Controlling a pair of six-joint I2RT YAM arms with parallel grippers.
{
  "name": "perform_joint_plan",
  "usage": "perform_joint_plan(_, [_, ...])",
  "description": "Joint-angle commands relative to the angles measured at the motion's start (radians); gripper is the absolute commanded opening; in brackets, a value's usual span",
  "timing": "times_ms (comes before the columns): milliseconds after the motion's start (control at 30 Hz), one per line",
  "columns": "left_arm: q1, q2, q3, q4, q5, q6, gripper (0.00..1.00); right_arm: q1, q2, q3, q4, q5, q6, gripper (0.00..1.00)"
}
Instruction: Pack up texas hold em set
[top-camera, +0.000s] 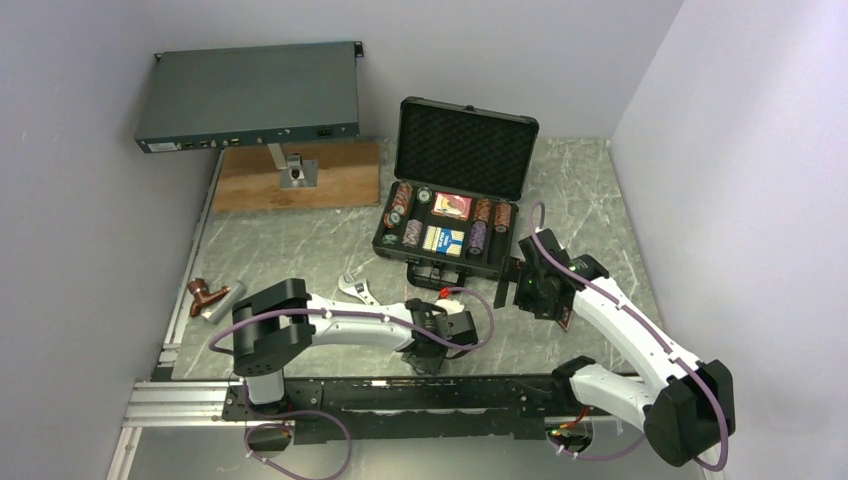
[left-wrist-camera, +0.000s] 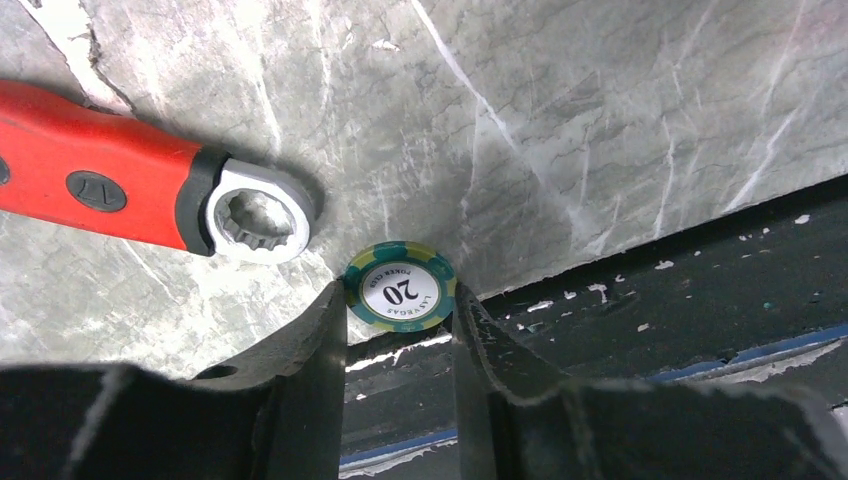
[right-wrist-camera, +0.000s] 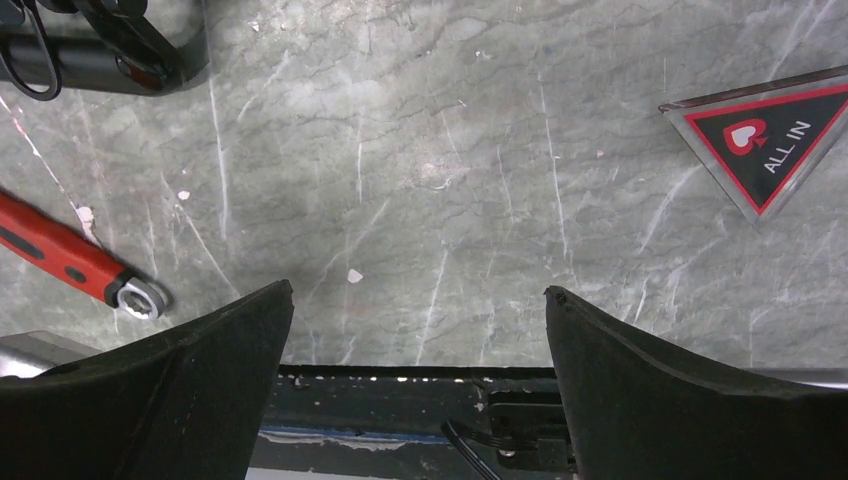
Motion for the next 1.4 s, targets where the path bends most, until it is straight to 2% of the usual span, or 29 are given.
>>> perform_joint_plan(0, [-0.005,0.037,-0.051,0.06,0.057,-0.029,0.29,-0.002,0.009,-0.001,0.037,-0.01,-0.011,1.0])
perform_joint_plan(67, [-0.005,0.037,-0.047,0.053,0.051,-0.026,0.24,-0.002,0.016,0.001,0.04,-0.011,-0.01,1.0])
perform_joint_plan(267, [-0.007,0.03,-0.005,0.005,0.009,0.0,0.19,-0.002,0.02,0.015,0.037,-0.01,-0.005,1.0])
perform_joint_plan(1067, [-0.008,-0.121,0.06,-0.117,-0.097,0.082,0.14,-0.002,0.024,0.024,0.048,-0.001,0.023,1.0])
perform_joint_plan(1167, [-0.007,-0.14,0.06,-0.147,-0.114,0.072,0.2,-0.002,0.034,0.03,0.051,-0.001,0.022,1.0])
perform_joint_plan(1233, [0.003,-0.166,0.04,-0.166,-0.129,0.074,0.36,-0.002,0.043,0.038,0.051,0.0,0.02,1.0])
perform_joint_plan(1367, [0.105,-0.294,-0.068,-0.157,-0.117,0.055,0.5,-0.002,0.056,0.045,0.061,-0.003,0.021,1.0])
